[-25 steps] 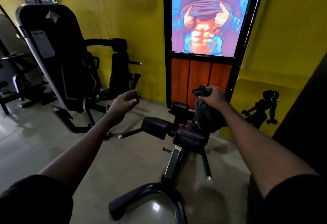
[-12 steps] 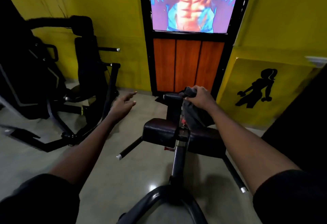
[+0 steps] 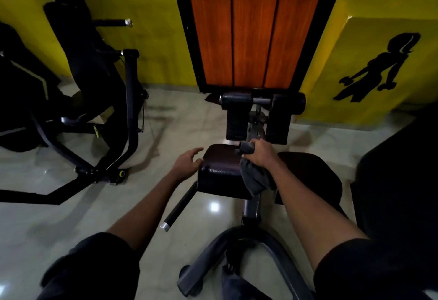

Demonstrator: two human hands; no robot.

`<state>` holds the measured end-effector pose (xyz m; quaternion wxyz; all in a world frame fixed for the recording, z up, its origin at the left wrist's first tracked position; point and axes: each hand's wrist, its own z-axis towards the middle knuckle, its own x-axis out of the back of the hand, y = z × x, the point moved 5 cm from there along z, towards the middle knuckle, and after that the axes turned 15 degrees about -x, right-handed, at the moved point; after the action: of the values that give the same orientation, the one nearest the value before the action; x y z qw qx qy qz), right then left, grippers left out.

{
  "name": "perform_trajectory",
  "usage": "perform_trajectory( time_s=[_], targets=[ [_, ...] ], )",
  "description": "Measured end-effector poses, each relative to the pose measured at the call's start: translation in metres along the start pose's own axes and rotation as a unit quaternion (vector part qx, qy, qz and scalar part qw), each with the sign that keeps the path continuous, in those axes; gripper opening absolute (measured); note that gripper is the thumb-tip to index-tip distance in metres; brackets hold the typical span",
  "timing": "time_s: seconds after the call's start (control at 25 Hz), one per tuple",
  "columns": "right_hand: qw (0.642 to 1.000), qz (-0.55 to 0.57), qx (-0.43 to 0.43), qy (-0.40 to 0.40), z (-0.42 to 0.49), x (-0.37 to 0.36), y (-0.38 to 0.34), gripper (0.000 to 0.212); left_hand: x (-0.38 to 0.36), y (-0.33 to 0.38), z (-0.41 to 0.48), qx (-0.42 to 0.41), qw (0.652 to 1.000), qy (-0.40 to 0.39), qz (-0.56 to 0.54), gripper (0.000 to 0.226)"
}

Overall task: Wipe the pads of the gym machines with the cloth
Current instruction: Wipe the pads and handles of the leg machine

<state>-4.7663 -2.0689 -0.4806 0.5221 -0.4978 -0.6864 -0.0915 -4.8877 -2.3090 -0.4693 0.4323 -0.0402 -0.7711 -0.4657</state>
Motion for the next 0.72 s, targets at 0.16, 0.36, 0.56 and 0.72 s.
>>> perform_trajectory(
  time_s=[0.16,0.36,0.56,0.72],
  targets=[
    [0.998,-0.042,-0.031,-0.038,0.008,-0.053,0.01,0.045,-0.028,-0.032,0.012,0.012,0.998,-0.062,0.012,0.046],
    [0.993,-0.087,-0.077,0.029,0.0,-0.081,0.008,0.05,-0.035,-0.063,0.021,0.035,0.998,-0.04,-0.025,0.037],
    [0.983,-0.067,-0.128,0.114,-0.03,-0.1,-0.02,0.055,-0.028,-0.091,0.031,0.022,0.994,-0.061,-0.092,0.041],
    [0.984,-0.025,-0.135,0.117,-0.04,-0.109,-0.016,0.067,-0.027,-0.1,0.047,-0.062,0.989,-0.107,-0.081,0.042]
  ],
)
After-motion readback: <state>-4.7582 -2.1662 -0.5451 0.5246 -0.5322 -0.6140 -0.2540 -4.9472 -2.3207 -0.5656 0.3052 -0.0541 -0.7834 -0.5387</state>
